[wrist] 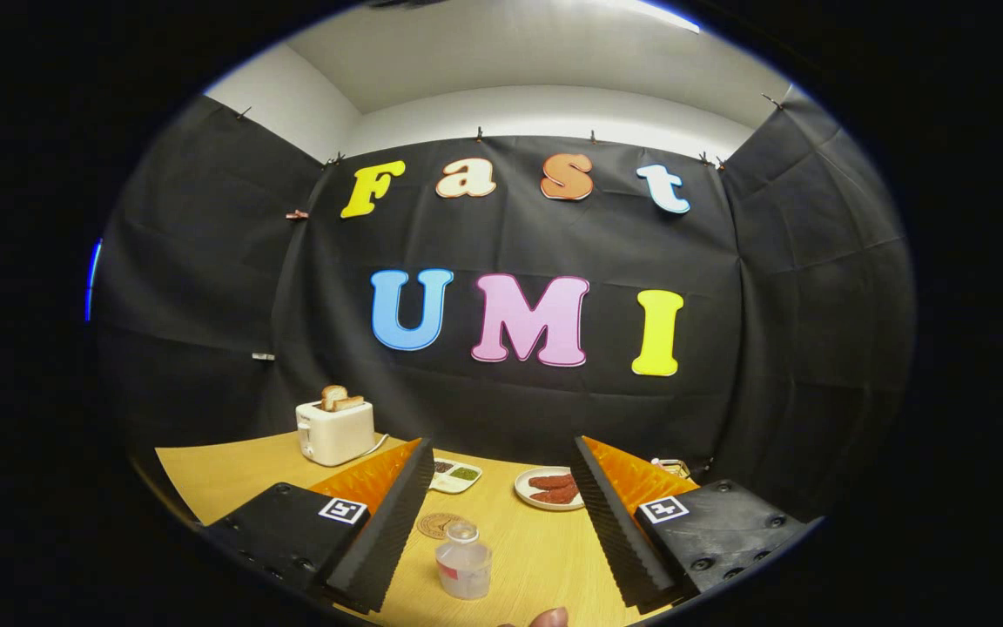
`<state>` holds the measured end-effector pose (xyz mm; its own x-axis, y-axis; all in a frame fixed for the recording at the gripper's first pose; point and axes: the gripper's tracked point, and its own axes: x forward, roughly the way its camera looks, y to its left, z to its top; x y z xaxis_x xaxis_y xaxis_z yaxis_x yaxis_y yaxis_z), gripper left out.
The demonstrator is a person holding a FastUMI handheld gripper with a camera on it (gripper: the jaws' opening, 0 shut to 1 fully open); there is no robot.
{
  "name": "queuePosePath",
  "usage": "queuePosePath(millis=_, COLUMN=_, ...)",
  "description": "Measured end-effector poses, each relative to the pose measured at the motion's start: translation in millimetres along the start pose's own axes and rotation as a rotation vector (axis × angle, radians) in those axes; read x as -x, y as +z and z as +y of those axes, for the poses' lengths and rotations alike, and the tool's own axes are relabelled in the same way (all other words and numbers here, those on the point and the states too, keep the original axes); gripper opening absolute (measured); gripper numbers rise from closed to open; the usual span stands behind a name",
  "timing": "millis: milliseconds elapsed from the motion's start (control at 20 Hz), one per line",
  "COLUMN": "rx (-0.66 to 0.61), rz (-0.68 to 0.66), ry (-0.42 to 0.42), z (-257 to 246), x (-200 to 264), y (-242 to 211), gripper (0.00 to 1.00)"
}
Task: Take the bottle from table, then pour the juice into the cup, finally place the bottle on the coaster
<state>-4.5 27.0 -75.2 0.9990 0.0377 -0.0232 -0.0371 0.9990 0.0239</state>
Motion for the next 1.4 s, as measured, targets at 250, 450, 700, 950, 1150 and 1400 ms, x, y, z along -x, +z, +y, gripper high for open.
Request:
queuePosePath(millis=250, rx=-0.011, rz=0.055, ry=0.015, z=8, x=2, y=-63, gripper=0.97)
queuePosePath(millis=450, rx=0.003, rz=0.084, ry=0.002, z=10, x=-4, y=-113, gripper=0.97)
queuePosePath(millis=700, rx=-0.025, rz=0.125, ry=0.011, z=25, x=-14, y=-167, gripper=0.97)
queuePosePath(millis=950, rx=-0.036, rz=0.157, ry=-0.029, z=30, x=-28, y=-201, gripper=0.97)
queuePosePath(millis=1150, rx=-0.047, rz=0.159, ry=-0.073, z=33, x=-38, y=-217, gripper=0.97)
queuePosePath(millis=1400, rx=-0.028, rz=0.164, ry=-0.135, z=33, x=-47, y=-225, gripper=0.91)
